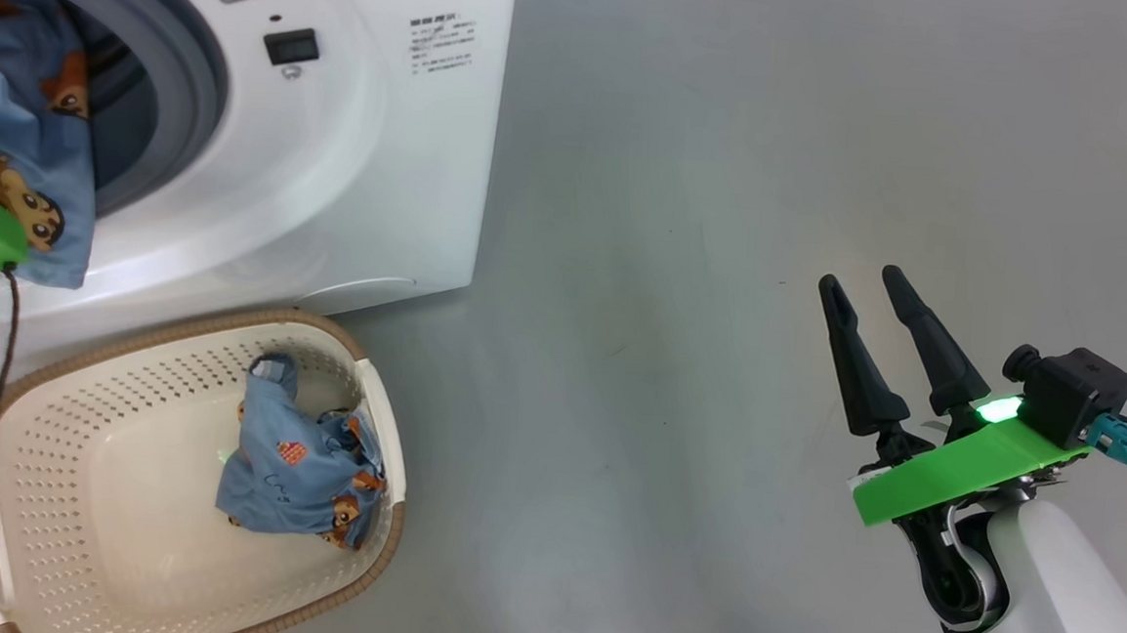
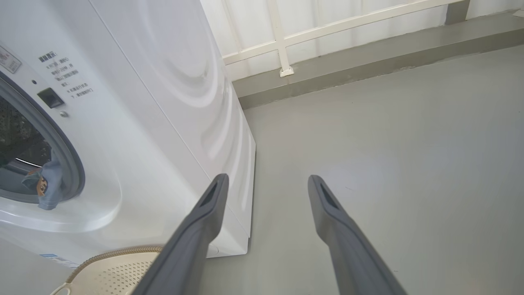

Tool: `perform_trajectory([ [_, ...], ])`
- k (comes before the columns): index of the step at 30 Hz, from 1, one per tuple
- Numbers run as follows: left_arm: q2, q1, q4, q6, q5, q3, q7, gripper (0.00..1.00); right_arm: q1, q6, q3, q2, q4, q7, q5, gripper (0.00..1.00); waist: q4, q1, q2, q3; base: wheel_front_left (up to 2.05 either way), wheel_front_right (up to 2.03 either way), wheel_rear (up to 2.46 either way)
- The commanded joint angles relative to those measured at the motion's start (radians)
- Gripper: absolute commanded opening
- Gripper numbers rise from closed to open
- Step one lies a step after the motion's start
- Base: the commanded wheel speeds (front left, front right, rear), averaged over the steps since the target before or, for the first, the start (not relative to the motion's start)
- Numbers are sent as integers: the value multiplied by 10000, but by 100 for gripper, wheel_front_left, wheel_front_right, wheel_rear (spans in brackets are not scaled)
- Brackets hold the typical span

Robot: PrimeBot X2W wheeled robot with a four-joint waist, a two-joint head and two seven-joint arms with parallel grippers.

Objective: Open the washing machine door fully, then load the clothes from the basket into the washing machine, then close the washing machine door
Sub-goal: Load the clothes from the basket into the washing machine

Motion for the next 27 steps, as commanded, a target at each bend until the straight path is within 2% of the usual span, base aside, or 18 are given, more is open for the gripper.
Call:
perform_trajectory([
  [1,365,325,-461,-22,-125,258,-53,100,161,100,108,-133,-218,-118,-60,100,34,0,0,-2,0,0,0],
  [17,-464,3127,-3671,-24,-303,873,-53,100,207,100,-306,-326,-325,-118,-127,100,478,0,0,25,0,0,0],
  [27,-1305,5242,-5657,-24,-231,1309,-53,100,274,100,-493,-435,-388,-118,-178,100,805,0,0,-2,0,0,0],
])
